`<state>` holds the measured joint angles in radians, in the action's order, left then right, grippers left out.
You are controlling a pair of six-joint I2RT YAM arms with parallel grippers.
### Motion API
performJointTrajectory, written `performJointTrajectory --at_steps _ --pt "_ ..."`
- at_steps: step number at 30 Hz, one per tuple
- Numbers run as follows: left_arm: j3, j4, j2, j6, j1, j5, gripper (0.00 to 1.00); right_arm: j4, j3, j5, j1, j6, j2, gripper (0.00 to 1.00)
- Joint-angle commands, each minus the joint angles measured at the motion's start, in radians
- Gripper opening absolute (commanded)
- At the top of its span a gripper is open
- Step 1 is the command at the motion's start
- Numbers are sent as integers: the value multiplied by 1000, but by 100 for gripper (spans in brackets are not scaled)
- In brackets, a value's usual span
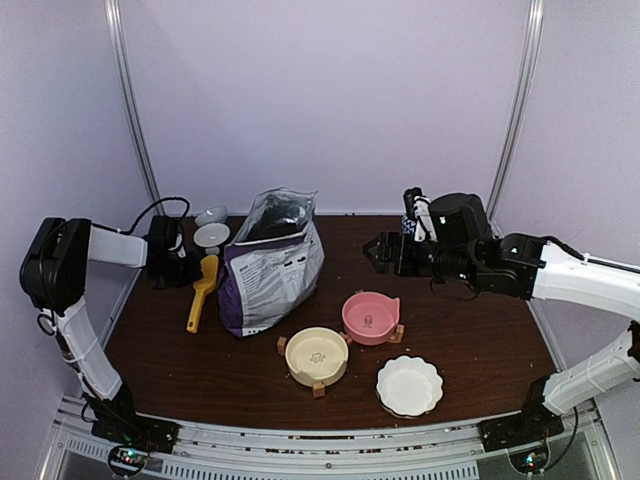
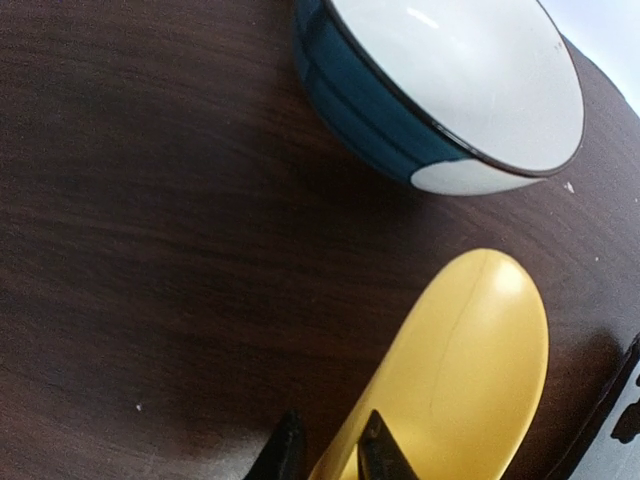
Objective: Serve the pet food
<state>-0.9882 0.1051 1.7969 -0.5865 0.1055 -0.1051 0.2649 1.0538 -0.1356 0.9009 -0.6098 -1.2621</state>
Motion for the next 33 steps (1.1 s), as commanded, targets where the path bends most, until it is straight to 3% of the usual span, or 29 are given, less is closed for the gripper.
performJointTrajectory --at_steps 1,9,16,24,33 --pt "-4 -28 17 12 -7 -18 11 -16 -16 -11 -6 -12 18 92" --pt "52 -2 -106 10 -7 -22 0 -16 -16 -15 -7 -11 28 92" --pt "118 43 -453 -58 23 -21 0 -67 -11 17 -5 32 48 92" --pt "-115 139 -749 -65 256 229 0 -190 43 84 36 105 43 92" --pt "-213 -141 -704 -116 590 317 0 -221 220 133 171 276 -42 92"
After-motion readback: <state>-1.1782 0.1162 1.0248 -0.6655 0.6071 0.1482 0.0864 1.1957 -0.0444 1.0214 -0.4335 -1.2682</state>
